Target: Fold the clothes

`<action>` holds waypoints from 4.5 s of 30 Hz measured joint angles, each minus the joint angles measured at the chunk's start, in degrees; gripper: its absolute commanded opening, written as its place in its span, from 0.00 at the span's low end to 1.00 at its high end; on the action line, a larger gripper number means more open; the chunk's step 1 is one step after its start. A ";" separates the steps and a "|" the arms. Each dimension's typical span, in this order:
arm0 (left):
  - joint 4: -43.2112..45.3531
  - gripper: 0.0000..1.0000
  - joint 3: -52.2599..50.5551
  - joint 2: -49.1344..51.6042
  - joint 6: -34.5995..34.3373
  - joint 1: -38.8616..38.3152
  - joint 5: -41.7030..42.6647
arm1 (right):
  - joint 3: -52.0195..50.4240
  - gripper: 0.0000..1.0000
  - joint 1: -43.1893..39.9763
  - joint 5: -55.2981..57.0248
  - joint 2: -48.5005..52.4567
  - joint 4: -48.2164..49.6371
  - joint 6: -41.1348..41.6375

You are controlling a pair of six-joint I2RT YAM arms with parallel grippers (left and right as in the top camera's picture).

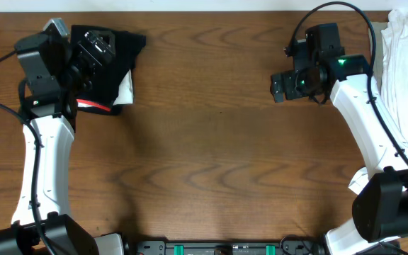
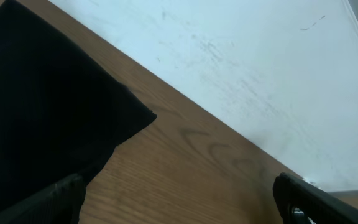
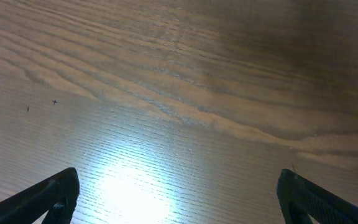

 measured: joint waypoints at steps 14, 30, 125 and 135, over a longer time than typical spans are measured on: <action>0.00 0.98 0.00 0.00 0.00 0.00 0.00 | 0.00 0.99 0.00 0.00 0.00 0.00 0.00; 0.00 0.98 0.00 0.00 0.00 0.00 0.00 | 0.00 0.99 0.00 0.02 0.00 0.00 0.00; -0.02 0.98 0.00 0.00 0.00 0.00 -0.22 | -70.66 0.99 -3.30 1.81 -99.23 51.47 9.11; -0.02 0.98 0.00 0.00 0.00 0.00 -0.22 | -81.37 0.99 -3.30 5.07 -99.23 62.82 11.80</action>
